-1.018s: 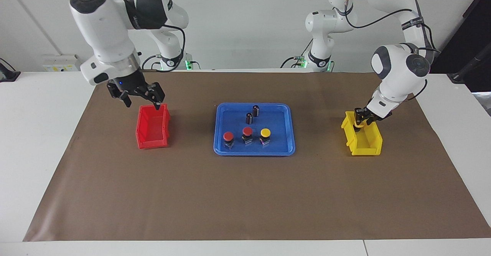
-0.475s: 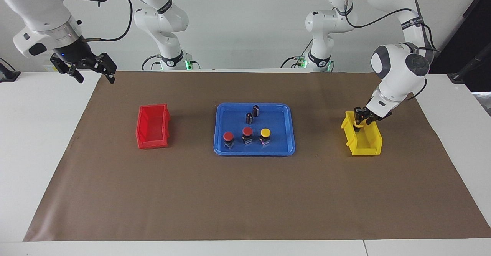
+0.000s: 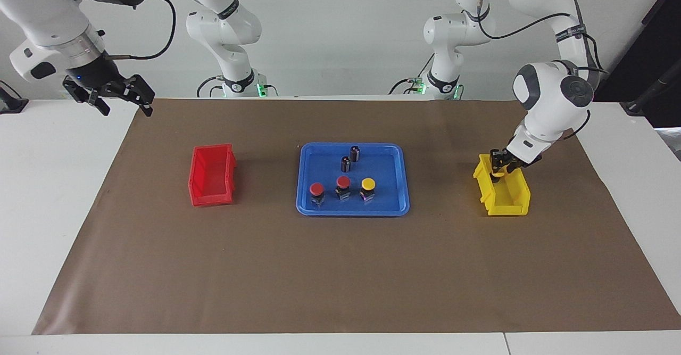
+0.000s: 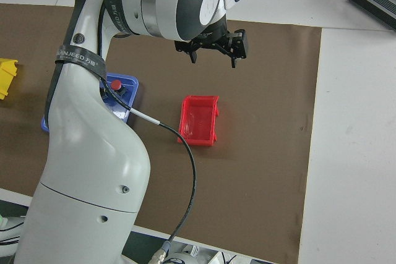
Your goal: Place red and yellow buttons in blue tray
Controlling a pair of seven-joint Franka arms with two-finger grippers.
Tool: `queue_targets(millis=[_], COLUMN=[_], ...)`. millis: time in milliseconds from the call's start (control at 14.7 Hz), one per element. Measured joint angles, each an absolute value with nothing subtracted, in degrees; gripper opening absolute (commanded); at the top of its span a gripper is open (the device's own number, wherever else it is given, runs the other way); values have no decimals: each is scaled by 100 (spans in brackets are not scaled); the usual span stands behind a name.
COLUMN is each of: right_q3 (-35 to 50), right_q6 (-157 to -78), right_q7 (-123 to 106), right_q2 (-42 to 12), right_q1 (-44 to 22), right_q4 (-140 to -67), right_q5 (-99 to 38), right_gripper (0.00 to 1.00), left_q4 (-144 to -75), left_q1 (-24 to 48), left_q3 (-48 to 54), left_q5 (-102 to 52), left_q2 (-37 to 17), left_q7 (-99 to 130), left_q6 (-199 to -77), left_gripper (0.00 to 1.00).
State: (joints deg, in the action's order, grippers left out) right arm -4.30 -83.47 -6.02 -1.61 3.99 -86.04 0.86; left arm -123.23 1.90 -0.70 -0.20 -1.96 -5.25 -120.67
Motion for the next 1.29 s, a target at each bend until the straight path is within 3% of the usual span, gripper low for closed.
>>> queue_targets(millis=[1289], right_q3=[-425], right_q6=[-8347], right_q7=[-602], right_q2=[-159], right_q1=[408], right_q4=[-8629], right_q5=[86], right_gripper=[100], left_q4=[-12517], left_q1=[274], left_q3=[-63], left_q5=[-20], left_q2=[-109], left_q7=[-413], left_q6=[-12392], left_gripper=[46])
